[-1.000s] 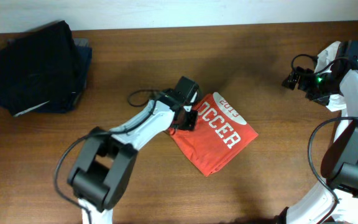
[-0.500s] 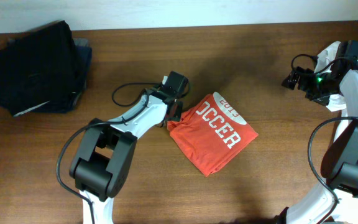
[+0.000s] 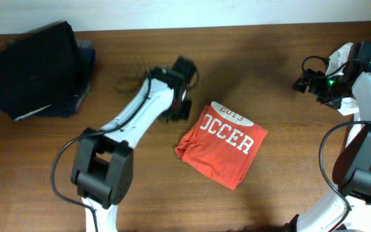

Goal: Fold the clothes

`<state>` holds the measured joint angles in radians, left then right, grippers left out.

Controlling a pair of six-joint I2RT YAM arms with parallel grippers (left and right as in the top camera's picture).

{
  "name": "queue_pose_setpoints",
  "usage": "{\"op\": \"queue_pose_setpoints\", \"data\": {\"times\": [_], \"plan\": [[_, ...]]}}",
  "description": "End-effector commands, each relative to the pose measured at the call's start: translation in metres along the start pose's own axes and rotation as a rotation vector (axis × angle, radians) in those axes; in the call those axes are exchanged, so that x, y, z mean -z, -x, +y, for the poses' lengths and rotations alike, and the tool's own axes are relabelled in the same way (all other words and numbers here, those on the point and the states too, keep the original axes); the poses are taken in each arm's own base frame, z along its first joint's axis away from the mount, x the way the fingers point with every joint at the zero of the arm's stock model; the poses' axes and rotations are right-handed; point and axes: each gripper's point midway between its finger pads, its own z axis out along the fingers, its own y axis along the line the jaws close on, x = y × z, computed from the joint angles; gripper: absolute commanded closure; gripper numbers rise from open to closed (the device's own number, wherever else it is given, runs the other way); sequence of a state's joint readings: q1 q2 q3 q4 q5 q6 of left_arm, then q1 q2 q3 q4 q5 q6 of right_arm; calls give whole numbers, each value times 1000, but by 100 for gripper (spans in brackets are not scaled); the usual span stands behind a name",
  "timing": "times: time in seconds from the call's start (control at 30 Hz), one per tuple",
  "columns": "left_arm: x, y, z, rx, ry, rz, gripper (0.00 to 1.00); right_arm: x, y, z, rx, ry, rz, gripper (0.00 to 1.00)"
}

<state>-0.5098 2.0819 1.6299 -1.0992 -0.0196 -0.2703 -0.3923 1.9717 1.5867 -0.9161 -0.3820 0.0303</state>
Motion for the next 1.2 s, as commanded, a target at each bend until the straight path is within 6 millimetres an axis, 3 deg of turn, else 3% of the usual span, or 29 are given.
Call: {"op": "queue_pose_setpoints", "data": {"times": [0.0,0.03,0.07,0.17,0.2,0.23,0.3,0.47,0.63,0.67,0.7,0.9,1.07,1.13,1.17], "plan": [[107,56,-26,-182,-129,-285,60,15,8,6,9,-1,-42,2],[105,50,-30,-218,-150,-263,42,15,8,6,9,-1,-42,2],[100,43,-34,-260,-172,-225,32,15,8,6,9,-1,-42,2],[73,18,-55,-385,-298,-77,21,15,8,6,9,-1,-42,2],[45,10,-61,-394,-293,8,20,15,8,6,9,-1,-42,2],[21,-2,-78,-430,-289,83,8,15,8,6,9,-1,-42,2],[11,-4,-87,-445,-287,95,1,15,8,6,9,-1,-42,2],[-23,-5,-87,-359,-208,147,1,15,8,6,9,-1,-42,2],[-27,-10,-74,-346,-131,173,1,15,8,6,9,-1,-42,2],[-29,-10,-75,-325,-130,171,1,15,8,6,9,-1,-42,2],[-35,-10,-77,-286,-123,162,9,15,8,6,9,-1,-42,2],[-57,-13,-87,-229,-33,112,9,15,8,6,9,-1,-42,2],[-68,-23,-67,-221,68,133,11,15,8,6,9,-1,-42,2],[-68,-16,-66,-196,81,99,16,15,8,6,9,-1,-42,2],[-56,-7,-65,-163,92,48,16,15,8,6,9,-1,-42,2]]}}
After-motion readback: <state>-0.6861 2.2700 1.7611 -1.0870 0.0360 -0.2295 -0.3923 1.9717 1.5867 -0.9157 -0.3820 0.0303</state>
